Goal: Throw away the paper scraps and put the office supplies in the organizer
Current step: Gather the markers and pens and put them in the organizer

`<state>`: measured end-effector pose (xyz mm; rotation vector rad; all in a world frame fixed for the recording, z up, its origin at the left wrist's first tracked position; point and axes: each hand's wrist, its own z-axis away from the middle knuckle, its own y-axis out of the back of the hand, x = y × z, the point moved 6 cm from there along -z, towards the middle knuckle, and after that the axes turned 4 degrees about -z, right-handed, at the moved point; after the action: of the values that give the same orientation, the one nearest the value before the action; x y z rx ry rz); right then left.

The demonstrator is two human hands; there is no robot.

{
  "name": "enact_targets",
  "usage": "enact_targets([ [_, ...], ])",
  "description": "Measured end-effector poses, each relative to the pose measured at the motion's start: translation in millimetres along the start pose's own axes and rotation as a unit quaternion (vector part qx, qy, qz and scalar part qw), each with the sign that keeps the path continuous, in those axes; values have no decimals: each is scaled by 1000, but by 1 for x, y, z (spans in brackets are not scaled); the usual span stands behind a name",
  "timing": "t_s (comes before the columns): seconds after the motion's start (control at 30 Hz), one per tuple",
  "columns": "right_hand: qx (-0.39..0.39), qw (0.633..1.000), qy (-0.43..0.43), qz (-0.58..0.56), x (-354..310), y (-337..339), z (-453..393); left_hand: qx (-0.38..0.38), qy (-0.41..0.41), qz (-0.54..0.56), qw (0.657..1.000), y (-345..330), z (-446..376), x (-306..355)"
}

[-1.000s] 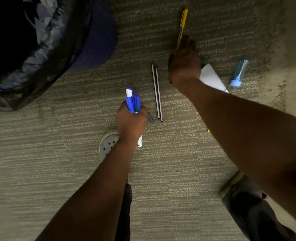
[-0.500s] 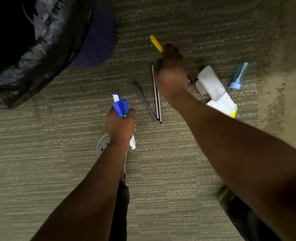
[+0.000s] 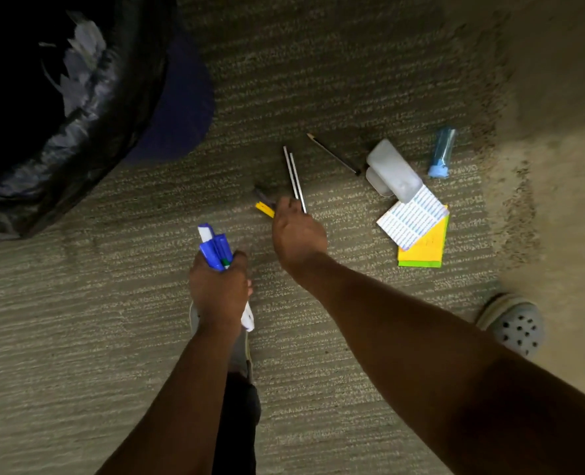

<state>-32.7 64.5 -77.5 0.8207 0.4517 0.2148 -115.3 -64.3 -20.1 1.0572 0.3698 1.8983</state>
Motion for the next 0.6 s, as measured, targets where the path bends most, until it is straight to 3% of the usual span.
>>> enact_targets([
  [0.13,-34,999,23,13,-3,-5,4,-19,12,-3,1000,10,11,-4],
  [0.27,-32,980,-55,-191,0,25,48,-29,26,3,999,26,33,6],
  [0.4,-21,941,-105,-322,12,73,138,-129,86,64,986,36,105,16],
  [0.5,-73,901,-130,-407,29,108,193,-231,117,108,960,46,170,39],
  [0.6,-123,811,-153,-551,33,161,236,-303,117,168,931,57,228,89],
])
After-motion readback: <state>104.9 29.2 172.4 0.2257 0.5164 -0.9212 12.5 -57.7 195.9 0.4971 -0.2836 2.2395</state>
